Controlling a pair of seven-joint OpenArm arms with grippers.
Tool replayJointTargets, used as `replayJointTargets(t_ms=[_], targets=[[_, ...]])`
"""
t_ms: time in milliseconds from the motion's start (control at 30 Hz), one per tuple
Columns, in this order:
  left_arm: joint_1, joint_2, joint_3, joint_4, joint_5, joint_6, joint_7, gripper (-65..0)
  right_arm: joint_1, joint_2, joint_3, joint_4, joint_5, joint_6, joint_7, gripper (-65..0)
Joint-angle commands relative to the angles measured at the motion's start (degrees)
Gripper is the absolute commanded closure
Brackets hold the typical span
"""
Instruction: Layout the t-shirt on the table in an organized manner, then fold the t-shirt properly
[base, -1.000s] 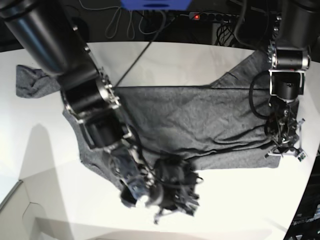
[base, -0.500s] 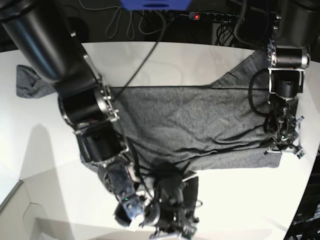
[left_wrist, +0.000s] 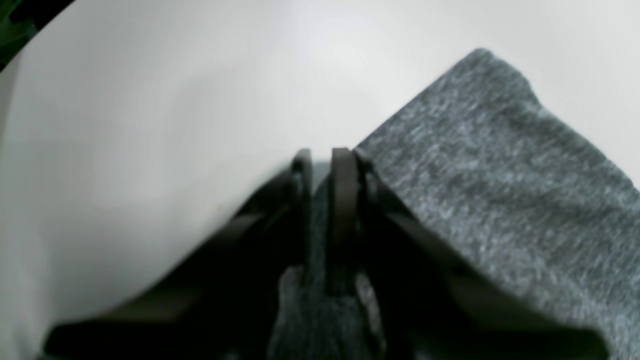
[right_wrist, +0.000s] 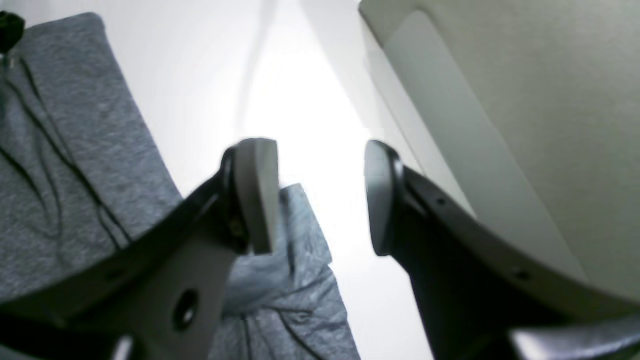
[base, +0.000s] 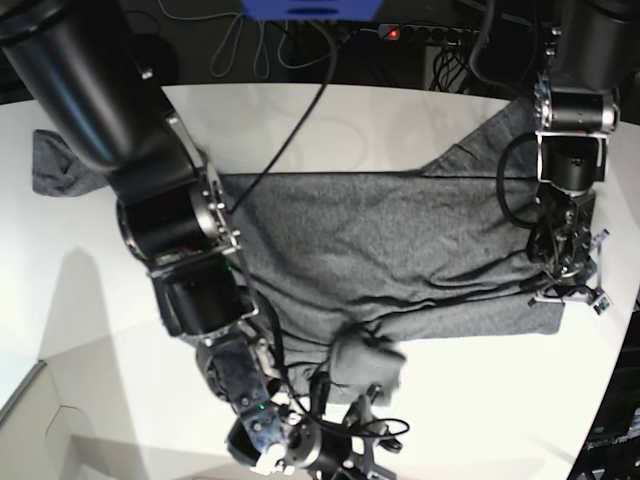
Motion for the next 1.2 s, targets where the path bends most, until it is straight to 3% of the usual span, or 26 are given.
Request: replayJointTargets(t_ms=[0,167,300,433,600,700,833,900,1033,1167], targets=[[-0.43,-0.56,-0.15,0.71,0.20,0.31,0.07,-7.2,2.56,-0.42,0.18,0.94,0.92,-0.27,1.48,-29.8],[-0.08,-0.56,-0.24,3.26,0.11,0.31,0.07,-7.2,1.07,-0.42,0.44,1.29,0.83,-0.27,-0.11,-34.8],[2.47,-0.47,-0.24,14.87,0.11,0.67,0.07,-7.2,-3.77,-0.42,6.07,7.80,0.65,-0.27,-4.15,-35.1],[3.26,0.23,-0.24,25.68,0.02,0.67,0.07,-7.2,-12.21,2.82,9.24,19.32,0.56,-0.27,-8.37,-35.1],[-0.79,6.30,0.20,27.17,0.20,0.67,0.07,-7.2,-24.69,7.83,9.41,35.23,0.56,-0.27,-12.41,-35.0],[-3.86,11.83,0.73,23.74,0.72,0.31,1.74,-7.2,-33.04,11.26,11.43,45.25,0.56,-0.27,-15.05,-35.0],[-9.84,16.85,5.39,14.25,0.72,0.23,4.55,-7.7,-43.59,12.32,18.29,55.36,0.56,-0.27,-16.99,-35.0],[-12.21,18.96,7.50,8.36,0.72,0.23,2.44,-12.6,-49.39,13.19,21.37,59.40,0.56,-0.27,-17.16,-34.9],[-15.38,22.38,9.08,-2.10,0.64,0.23,-3.62,-28.9,-59.07,14.43,25.06,64.50,0.74,-0.27,-16.81,-34.8],[-15.47,24.85,9.08,-4.74,0.72,0.23,-10.39,-41.4,-66.36,14.07,28.93,68.19,0.74,-0.27,-16.81,-34.8]])
